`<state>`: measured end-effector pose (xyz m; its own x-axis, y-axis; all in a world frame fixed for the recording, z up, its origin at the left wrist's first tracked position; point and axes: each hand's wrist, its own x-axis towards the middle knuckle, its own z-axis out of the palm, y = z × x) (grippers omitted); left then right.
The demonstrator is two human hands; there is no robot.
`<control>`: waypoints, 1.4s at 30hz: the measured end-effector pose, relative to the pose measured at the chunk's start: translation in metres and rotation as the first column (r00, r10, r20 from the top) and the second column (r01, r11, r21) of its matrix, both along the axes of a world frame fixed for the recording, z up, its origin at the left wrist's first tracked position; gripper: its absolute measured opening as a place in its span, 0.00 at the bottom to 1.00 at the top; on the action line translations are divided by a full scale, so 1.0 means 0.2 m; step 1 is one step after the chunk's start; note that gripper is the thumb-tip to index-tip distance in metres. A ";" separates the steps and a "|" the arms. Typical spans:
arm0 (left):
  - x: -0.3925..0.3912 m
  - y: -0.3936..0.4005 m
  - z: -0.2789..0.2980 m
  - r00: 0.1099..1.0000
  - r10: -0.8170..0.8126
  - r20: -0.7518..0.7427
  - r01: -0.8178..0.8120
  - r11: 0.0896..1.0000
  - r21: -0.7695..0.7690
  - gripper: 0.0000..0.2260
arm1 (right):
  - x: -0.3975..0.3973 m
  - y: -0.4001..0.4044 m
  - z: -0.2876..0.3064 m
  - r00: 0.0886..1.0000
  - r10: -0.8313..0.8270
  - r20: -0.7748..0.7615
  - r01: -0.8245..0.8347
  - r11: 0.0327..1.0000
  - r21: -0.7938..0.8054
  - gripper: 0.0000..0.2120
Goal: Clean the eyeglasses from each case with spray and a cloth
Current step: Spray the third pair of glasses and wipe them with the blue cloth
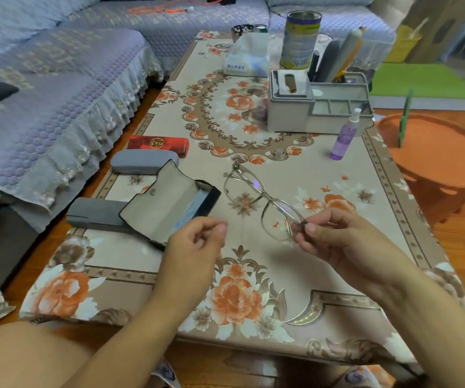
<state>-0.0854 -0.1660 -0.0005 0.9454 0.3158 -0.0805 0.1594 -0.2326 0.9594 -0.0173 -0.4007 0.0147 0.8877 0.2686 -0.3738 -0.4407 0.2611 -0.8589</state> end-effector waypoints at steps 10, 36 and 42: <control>0.20 0.16 0.00 0.969 -0.245 -0.044 0.246 0.913 0.327 0.09 | 0.01 -0.05 -0.05 0.322 0.617 0.718 0.364 0.619 -0.696 0.08; 0.25 0.17 -0.01 0.996 0.076 0.052 -0.060 0.962 -0.267 0.04 | 0.02 -0.04 -0.12 0.347 0.689 0.636 0.456 0.469 -0.757 0.07; 0.22 0.13 0.01 0.992 -0.044 0.116 0.054 0.995 -0.089 0.04 | -0.01 -0.01 -0.13 0.411 0.720 0.559 0.457 0.368 -0.810 0.10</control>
<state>-0.0420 -0.1395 0.0006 0.9643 0.2650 0.0021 0.0385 -0.1478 0.9883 -0.0194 -0.4032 -0.0108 0.7825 0.5184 0.3448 0.6157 -0.7267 -0.3048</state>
